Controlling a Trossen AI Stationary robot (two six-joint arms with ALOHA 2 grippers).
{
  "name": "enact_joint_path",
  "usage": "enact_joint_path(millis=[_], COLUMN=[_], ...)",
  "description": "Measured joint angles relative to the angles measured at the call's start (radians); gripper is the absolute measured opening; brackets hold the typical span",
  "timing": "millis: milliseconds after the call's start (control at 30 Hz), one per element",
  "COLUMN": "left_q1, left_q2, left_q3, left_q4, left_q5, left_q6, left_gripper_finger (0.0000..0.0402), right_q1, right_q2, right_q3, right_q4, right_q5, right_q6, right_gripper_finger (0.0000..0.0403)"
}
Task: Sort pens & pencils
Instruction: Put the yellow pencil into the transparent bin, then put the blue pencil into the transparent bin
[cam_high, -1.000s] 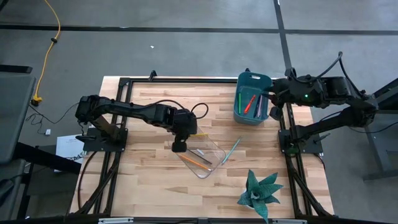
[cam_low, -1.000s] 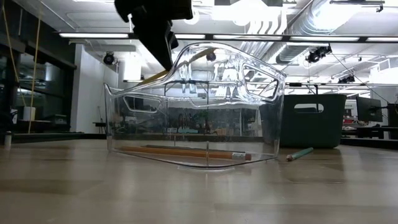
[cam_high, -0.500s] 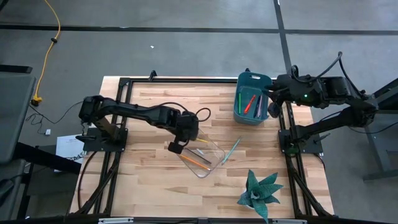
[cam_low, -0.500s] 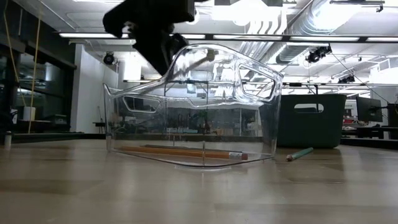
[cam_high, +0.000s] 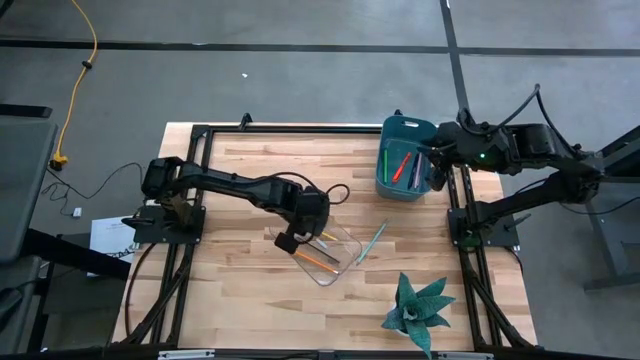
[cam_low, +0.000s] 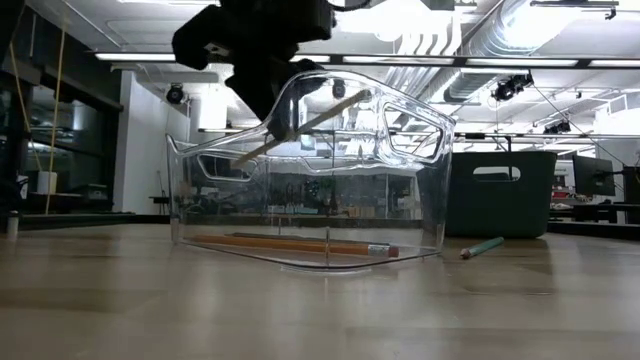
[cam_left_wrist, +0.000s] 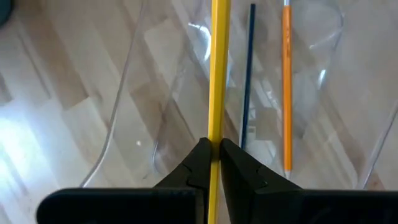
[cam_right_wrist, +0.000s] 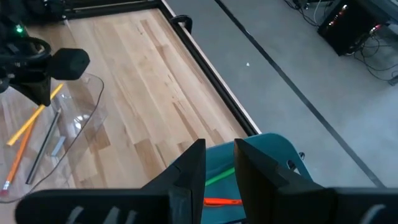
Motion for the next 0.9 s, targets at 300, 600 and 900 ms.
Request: enact_joint_path(millis=[300, 600, 900], left_q1=[0.002, 0.003, 0.004], left_q2=[0.073, 0.089, 0.088], left_q3=[0.077, 0.081, 0.081], left_q4=[-0.034, -0.035, -0.035], left_q5=[0.039, 0.107, 0.132], left_q6=[0.026, 0.026, -0.005], left_gripper_finger=[0.0017, 0.0019, 0.0093], right_q1=[0.0, 0.0, 0.0], right_q2=[0.005, 0.005, 0.005], right_q3=[0.0, 0.0, 0.0], right_q4=[-0.008, -0.029, -0.044], right_q5=[0.0, 0.0, -0.001], right_q6=[-0.021, -0.021, -0.022], right_gripper_finger=[0.0075, 0.0075, 0.0075])
